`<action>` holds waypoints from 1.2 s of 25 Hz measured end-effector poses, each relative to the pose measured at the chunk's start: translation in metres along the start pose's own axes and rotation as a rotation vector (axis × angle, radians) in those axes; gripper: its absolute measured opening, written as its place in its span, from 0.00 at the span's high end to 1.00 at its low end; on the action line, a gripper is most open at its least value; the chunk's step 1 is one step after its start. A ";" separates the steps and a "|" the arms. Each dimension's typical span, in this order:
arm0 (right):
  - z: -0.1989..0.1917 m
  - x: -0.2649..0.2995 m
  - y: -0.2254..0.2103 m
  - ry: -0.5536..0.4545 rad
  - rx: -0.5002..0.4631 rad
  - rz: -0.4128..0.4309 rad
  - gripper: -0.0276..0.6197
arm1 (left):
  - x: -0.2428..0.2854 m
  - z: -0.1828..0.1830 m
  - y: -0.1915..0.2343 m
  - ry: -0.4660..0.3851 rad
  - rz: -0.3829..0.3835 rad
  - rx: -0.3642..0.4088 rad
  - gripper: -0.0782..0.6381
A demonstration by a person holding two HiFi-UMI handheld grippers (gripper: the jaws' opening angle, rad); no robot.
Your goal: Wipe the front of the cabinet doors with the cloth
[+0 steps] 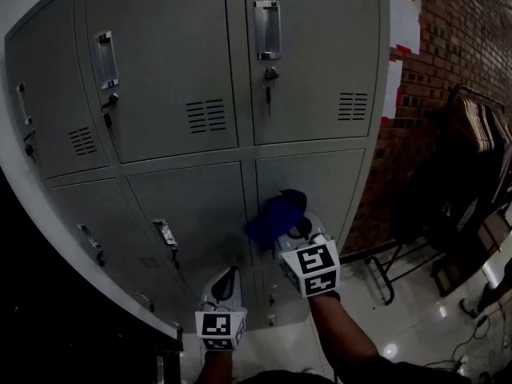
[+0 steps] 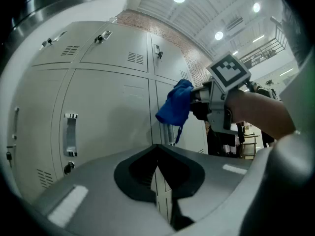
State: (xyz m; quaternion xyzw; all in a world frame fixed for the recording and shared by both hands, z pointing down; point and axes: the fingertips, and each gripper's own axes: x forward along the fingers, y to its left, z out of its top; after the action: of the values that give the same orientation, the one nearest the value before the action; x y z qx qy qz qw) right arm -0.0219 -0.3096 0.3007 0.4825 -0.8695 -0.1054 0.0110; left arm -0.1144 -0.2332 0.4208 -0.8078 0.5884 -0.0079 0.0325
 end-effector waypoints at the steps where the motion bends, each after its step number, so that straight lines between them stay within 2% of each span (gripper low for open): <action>1: 0.009 0.004 0.000 -0.013 0.000 0.002 0.85 | 0.000 0.000 0.001 0.001 0.001 -0.001 0.87; 7: 0.050 0.026 0.000 -0.071 0.001 0.019 0.85 | 0.001 -0.001 0.007 0.006 0.010 -0.006 0.87; 15: 0.055 0.043 -0.007 -0.067 -0.018 0.070 0.85 | 0.006 -0.001 0.013 0.002 0.021 0.004 0.87; 24: 0.054 0.031 -0.036 -0.066 -0.004 0.010 0.86 | 0.020 -0.001 0.001 0.000 0.004 -0.014 0.87; 30: 0.044 0.017 -0.074 -0.057 -0.020 -0.036 0.86 | 0.033 -0.005 -0.018 0.003 -0.024 -0.020 0.87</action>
State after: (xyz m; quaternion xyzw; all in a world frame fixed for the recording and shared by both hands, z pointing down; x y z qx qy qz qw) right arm 0.0254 -0.3539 0.2416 0.4949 -0.8594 -0.1279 -0.0109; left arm -0.0870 -0.2594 0.4258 -0.8152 0.5788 -0.0036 0.0233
